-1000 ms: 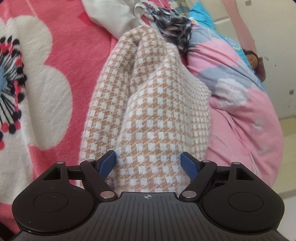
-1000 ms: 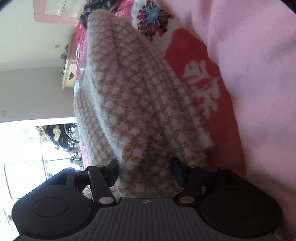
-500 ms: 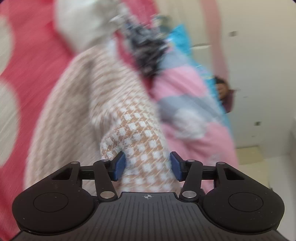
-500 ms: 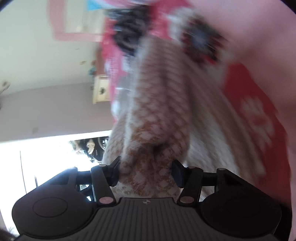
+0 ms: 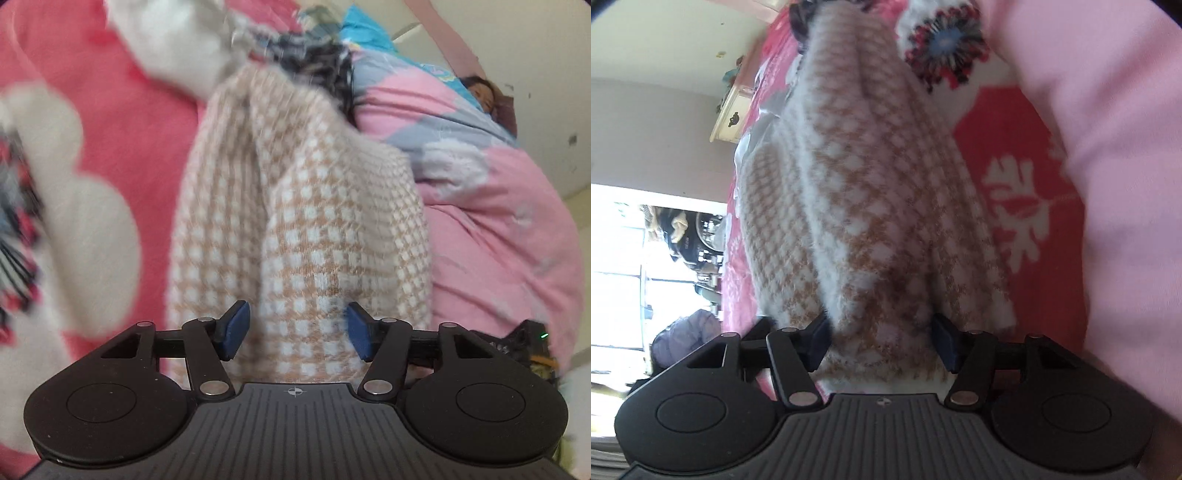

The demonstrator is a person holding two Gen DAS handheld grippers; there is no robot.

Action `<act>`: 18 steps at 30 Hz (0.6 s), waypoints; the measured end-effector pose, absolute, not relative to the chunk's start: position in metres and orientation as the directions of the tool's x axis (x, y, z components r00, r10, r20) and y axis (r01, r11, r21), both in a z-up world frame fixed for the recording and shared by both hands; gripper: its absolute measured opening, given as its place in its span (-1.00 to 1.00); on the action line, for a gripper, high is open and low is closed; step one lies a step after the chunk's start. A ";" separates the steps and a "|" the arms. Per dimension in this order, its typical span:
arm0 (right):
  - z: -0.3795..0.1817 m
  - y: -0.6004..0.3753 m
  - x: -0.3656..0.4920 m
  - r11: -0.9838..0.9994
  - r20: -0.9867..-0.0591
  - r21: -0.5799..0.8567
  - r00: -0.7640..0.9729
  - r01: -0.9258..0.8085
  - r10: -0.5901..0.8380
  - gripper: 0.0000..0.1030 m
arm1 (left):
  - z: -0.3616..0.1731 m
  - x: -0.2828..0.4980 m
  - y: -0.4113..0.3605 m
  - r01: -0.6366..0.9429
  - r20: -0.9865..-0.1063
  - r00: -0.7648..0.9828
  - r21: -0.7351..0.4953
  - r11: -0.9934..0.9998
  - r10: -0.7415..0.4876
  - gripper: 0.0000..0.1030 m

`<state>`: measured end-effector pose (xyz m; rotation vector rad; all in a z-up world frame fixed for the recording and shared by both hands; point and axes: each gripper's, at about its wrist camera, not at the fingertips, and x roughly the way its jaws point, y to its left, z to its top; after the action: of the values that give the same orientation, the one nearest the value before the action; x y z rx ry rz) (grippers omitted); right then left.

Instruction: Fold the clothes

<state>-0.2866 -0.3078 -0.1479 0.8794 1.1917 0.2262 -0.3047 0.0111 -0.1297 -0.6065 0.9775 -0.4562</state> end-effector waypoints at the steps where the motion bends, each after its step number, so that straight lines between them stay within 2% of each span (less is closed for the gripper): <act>1: -0.144 -0.305 -0.285 0.681 -0.723 0.682 0.391 0.267 0.570 0.17 | -0.113 -0.309 0.011 0.123 -0.631 0.535 -0.599 0.791 -0.561 0.09; 4: -0.134 -0.302 -0.290 0.727 -0.745 0.646 0.403 0.234 0.532 0.17 | -0.068 -0.316 0.003 0.222 -0.562 0.666 -0.480 0.849 -0.491 0.09; 8: -0.131 -0.309 -0.306 0.711 -0.746 0.647 0.423 0.276 0.515 0.17 | -0.050 -0.310 -0.033 0.403 -0.489 0.663 -0.404 0.821 -0.566 0.11; 11: -0.115 -0.318 -0.317 0.725 -0.758 0.630 0.423 0.279 0.496 0.15 | -0.086 -0.302 -0.064 0.452 -0.585 0.559 -0.378 0.808 -0.587 0.06; 12: -0.106 -0.324 -0.321 0.739 -0.766 0.616 0.428 0.273 0.479 0.08 | -0.098 -0.307 -0.070 0.471 -0.599 0.575 -0.314 0.824 -0.557 0.05; 15: -0.067 -0.327 -0.321 0.787 -0.754 0.582 0.497 0.203 0.429 -0.01 | -0.105 -0.327 -0.069 0.537 -0.578 0.622 -0.175 0.825 -0.528 0.09; 18: -0.032 -0.314 -0.313 0.820 -0.697 0.569 0.567 0.064 0.439 -0.08 | -0.106 -0.329 -0.061 0.522 -0.572 0.612 -0.226 0.822 -0.546 0.11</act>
<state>-0.3128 -0.3141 -0.0316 0.5884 0.9551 0.2362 -0.3292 -0.0607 -0.1056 -0.0382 0.6721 -0.6160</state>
